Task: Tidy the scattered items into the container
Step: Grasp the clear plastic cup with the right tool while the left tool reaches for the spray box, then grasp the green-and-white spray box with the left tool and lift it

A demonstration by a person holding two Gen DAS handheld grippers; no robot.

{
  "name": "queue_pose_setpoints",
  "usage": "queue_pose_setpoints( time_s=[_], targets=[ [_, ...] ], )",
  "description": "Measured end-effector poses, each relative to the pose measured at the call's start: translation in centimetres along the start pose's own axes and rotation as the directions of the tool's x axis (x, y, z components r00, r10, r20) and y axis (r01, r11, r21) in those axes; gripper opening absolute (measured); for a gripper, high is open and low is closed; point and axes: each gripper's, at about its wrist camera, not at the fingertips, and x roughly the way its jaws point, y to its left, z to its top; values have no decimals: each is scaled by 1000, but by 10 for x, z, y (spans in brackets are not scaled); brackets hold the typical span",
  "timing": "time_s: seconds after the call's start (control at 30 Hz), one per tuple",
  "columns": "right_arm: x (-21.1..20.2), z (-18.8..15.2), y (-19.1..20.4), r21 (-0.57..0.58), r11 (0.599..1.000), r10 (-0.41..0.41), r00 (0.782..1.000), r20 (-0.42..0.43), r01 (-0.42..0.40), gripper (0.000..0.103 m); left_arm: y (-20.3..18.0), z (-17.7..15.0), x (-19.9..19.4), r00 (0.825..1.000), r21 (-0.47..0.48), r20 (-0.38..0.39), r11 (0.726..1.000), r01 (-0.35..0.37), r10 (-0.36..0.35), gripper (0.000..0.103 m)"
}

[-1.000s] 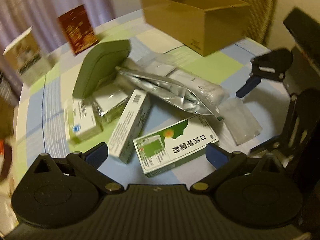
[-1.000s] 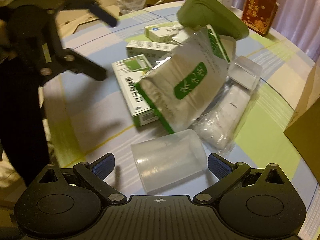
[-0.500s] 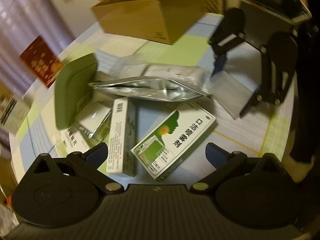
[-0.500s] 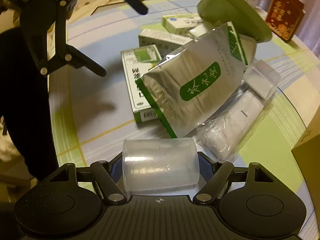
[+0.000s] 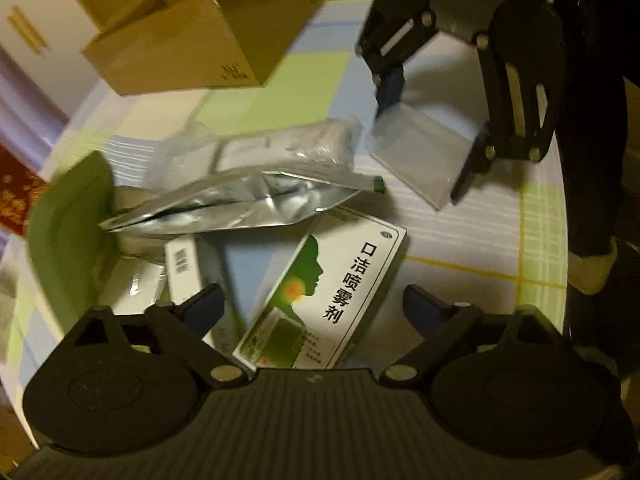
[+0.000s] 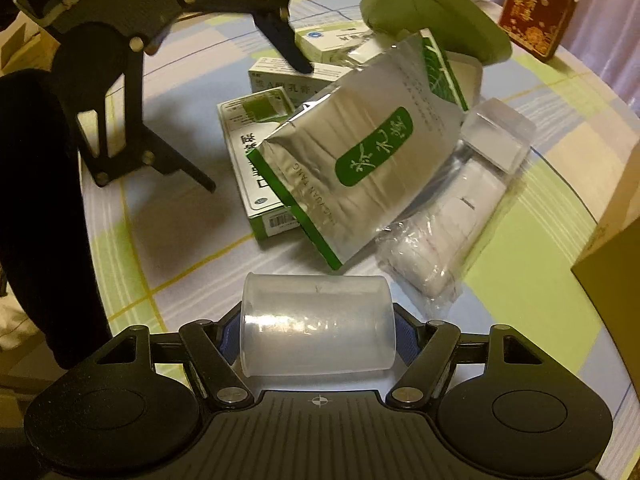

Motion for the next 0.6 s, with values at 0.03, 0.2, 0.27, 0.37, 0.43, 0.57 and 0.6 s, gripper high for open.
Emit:
queue_pose_setpoints(
  time_s=[0.03, 0.2, 0.27, 0.37, 0.43, 0.57, 0.6],
  targets=[
    [-1, -1, -1, 9, 1000, -4, 1000, 2, 4, 74, 2, 1, 5, 1000, -8, -21, 1000, 16, -17, 83],
    [-8, -3, -5, 43, 999, -33, 999, 9, 33, 74, 6, 2, 11, 995, -110, -79, 992, 57, -66, 71],
    [-10, -4, -8, 67, 997, -49, 999, 8, 49, 74, 7, 2, 7, 992, -194, -92, 979, 66, -85, 66],
    [-11, -6, -9, 105, 992, -66, 998, 5, 65, 74, 5, 5, -1, 985, -320, -102, 942, 98, -137, 61],
    [-11, -8, -8, 122, 990, -70, 998, 5, 69, 74, -1, 6, -5, 984, -345, -87, 931, 120, -159, 67],
    [-14, -12, -1, 140, 988, -74, 997, 4, 73, 74, -14, 6, -7, 989, -318, -69, 943, 104, -132, 81],
    [-14, -12, 0, 147, 986, -76, 997, 4, 75, 74, -16, 7, -5, 988, -314, -79, 944, 100, -131, 80]
  ],
)
